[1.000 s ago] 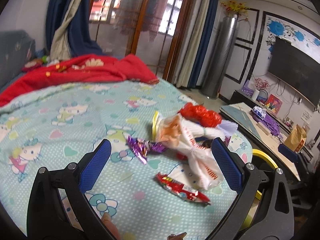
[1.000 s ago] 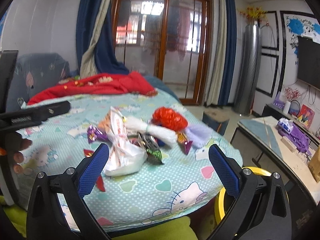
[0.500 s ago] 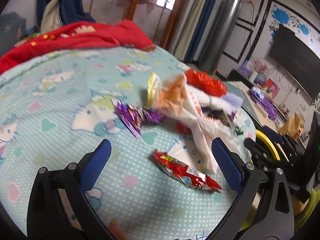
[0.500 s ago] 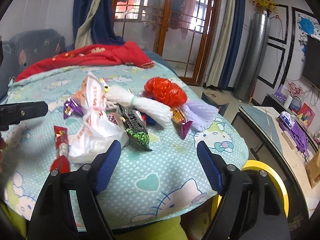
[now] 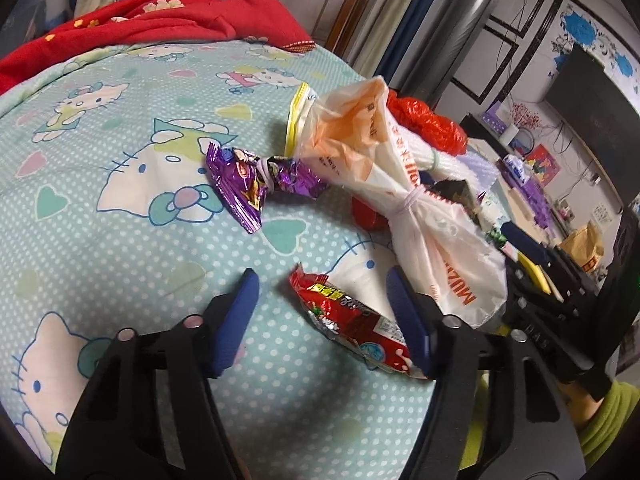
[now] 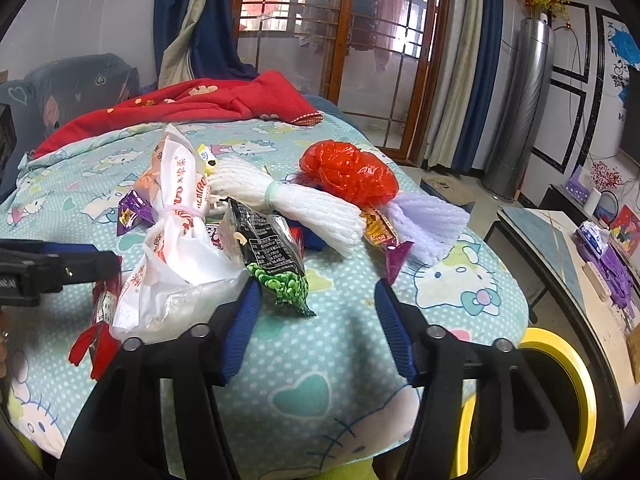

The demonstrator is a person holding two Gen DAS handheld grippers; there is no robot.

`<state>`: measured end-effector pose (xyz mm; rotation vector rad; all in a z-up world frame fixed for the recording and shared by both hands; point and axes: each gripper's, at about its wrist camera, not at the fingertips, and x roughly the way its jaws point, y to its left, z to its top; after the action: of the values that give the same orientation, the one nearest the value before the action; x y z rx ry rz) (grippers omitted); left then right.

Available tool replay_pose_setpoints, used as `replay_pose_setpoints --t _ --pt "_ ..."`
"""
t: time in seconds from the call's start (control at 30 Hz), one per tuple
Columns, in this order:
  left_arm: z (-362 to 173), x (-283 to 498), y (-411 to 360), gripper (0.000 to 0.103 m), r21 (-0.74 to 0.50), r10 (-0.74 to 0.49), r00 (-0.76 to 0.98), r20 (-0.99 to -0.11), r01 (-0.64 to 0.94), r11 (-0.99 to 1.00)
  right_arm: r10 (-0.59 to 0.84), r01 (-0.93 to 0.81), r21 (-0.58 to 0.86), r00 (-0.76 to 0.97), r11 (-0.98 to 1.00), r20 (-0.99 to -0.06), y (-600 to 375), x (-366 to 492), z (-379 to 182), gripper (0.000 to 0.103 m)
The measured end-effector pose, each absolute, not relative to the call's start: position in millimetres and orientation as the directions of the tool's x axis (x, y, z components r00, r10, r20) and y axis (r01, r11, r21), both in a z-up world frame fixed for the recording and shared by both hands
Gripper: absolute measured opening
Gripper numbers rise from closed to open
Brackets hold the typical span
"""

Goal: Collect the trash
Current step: 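Grasp the red wrapper with the left tool while the right tool grasps the green-black wrapper, then carry both wrappers over the yellow bin and open both tools to drop them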

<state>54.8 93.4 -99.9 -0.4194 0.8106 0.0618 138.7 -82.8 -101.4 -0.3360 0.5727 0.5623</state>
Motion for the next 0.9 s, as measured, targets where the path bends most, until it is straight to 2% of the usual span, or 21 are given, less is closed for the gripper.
replay_pose_setpoints --t 0.03,0.1,0.17,0.27,0.47,0.9 --pt "-100.5 54.4 93.8 0.054 -0.340 -0.106 0.693 -0.714 -0.210 0.917 0.410 -0.589 -0.136 0.692 0.796 -0.595 -82.2 139.6 -101.3 0.044" --pt "-101.3 55.0 93.8 0.037 -0.330 -0.094 0.690 -0.718 -0.218 0.918 0.422 -0.599 -0.125 0.682 0.791 -0.598 -81.5 140.0 -101.0 0.034" --pt "-103.3 55.7 93.6 0.027 -0.327 -0.093 0.684 -0.724 -0.222 0.919 0.441 -0.616 -0.109 0.666 0.780 -0.602 -82.6 139.3 -100.7 0.021" --pt "-104.1 53.9 91.9 0.018 -0.321 -0.095 0.683 -0.724 -0.212 0.923 0.459 -0.631 -0.099 0.654 0.769 -0.601 -84.0 136.3 -100.0 0.011" --pt "-102.2 51.9 90.9 0.006 -0.324 -0.117 0.693 -0.711 -0.176 0.930 0.477 -0.635 -0.079 0.650 0.769 -0.591 -90.1 128.9 -94.9 0.007" --pt "-48.2 36.2 87.4 0.002 -0.287 -0.076 0.808 -0.584 -0.118 0.951 0.459 -0.589 -0.072 0.695 0.805 -0.554 -114.3 121.8 -76.6 0.006"
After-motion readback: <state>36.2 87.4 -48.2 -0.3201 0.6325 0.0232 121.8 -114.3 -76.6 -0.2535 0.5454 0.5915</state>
